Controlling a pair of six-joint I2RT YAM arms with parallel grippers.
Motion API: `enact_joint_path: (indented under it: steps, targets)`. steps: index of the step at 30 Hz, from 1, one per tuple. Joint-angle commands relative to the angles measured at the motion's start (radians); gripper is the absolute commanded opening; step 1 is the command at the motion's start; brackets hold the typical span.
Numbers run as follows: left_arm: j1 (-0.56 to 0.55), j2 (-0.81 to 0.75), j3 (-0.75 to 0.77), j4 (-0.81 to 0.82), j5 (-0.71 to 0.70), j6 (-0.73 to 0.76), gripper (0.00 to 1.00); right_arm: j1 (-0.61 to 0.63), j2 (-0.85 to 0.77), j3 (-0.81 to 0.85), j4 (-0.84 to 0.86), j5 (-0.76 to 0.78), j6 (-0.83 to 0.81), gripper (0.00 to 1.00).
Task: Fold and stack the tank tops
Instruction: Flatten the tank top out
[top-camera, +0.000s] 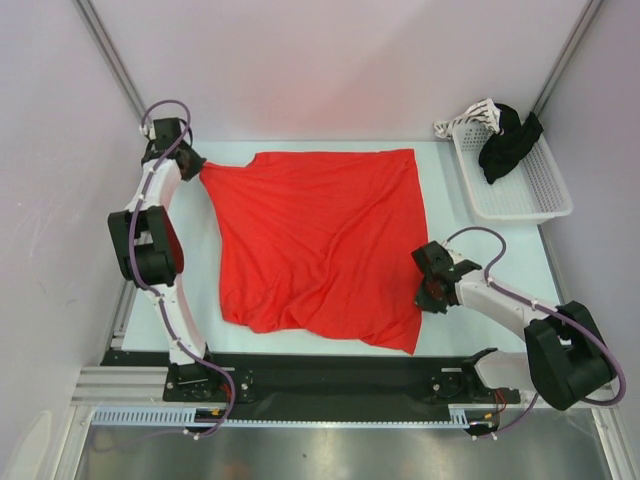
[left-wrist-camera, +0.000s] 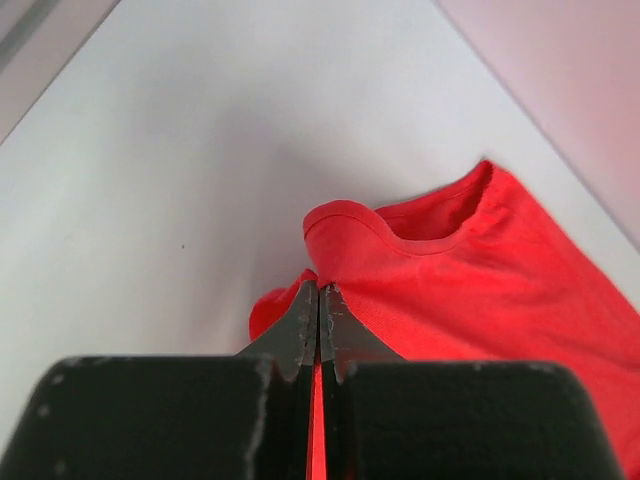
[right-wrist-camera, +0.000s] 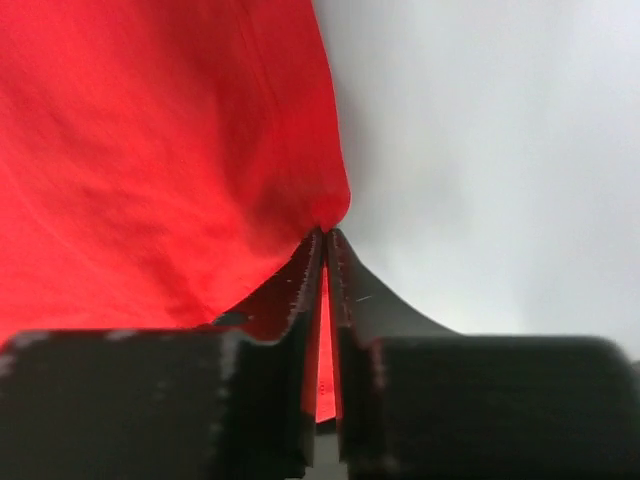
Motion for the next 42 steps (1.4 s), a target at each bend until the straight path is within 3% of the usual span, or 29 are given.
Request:
enact_joint_path:
  steps: [1, 6, 9, 10, 13, 16, 17, 18, 19, 20, 21, 28, 31, 36, 42]
  targets:
    - [0.014, 0.029, 0.094, -0.026, -0.022, 0.015, 0.0, -0.058, 0.07, -0.043, 0.066, 0.033, 0.02, 0.0]
    - [0.011, 0.061, 0.103, 0.003, 0.019, 0.002, 0.03, -0.233, 0.033, -0.072, 0.096, 0.04, -0.021, 0.0]
    - [0.005, 0.081, 0.096, 0.014, 0.039, 0.002, 0.16, -0.33, 0.022, -0.075, 0.117, -0.012, -0.05, 0.0]
    - [0.002, 0.083, 0.092, 0.015, 0.041, 0.005, 0.32, -0.338, 0.021, -0.07, 0.116, -0.012, -0.053, 0.0]
    - [0.001, 0.066, 0.056, 0.014, 0.044, 0.01, 0.66, -0.342, 0.022, -0.043, 0.099, 0.008, -0.069, 0.1]
    - [-0.002, -0.015, -0.05, 0.038, 0.029, 0.015, 0.81, -0.344, 0.009, -0.036, 0.086, 0.005, -0.073, 0.18]
    - [-0.007, -0.044, -0.132, 0.064, 0.026, 0.022, 0.83, -0.344, 0.001, -0.037, 0.082, 0.005, -0.072, 0.31]
    - [-0.01, -0.112, -0.18, 0.081, 0.024, 0.025, 0.85, -0.344, -0.028, -0.038, 0.079, 0.008, -0.07, 0.38]
    - [-0.027, -0.147, -0.226, 0.094, 0.016, 0.03, 0.93, -0.345, -0.045, -0.044, 0.079, 0.008, -0.07, 0.45]
    - [-0.039, -0.182, -0.316, 0.112, 0.003, 0.033, 0.96, -0.345, -0.063, -0.044, 0.074, 0.017, -0.067, 0.58]
    - [-0.051, -0.253, -0.361, 0.124, -0.007, 0.038, 1.0, -0.345, -0.079, -0.044, 0.068, 0.023, -0.067, 0.61]
    - [-0.096, -0.502, -0.627, 0.074, -0.048, -0.053, 1.0, -0.335, -0.171, -0.05, 0.025, -0.044, -0.101, 0.6]
    - [-0.148, -0.663, -0.749, 0.072, -0.097, -0.09, 1.0, -0.266, -0.203, -0.066, -0.001, -0.055, -0.072, 0.52]
    - [-0.272, -0.931, -0.966, 0.106, -0.126, -0.154, 1.0, -0.102, -0.249, -0.078, -0.059, -0.033, 0.028, 0.51]
    - [-0.341, -1.051, -1.052, 0.011, -0.131, -0.174, 1.0, 0.036, -0.249, -0.073, -0.163, -0.024, 0.161, 0.51]
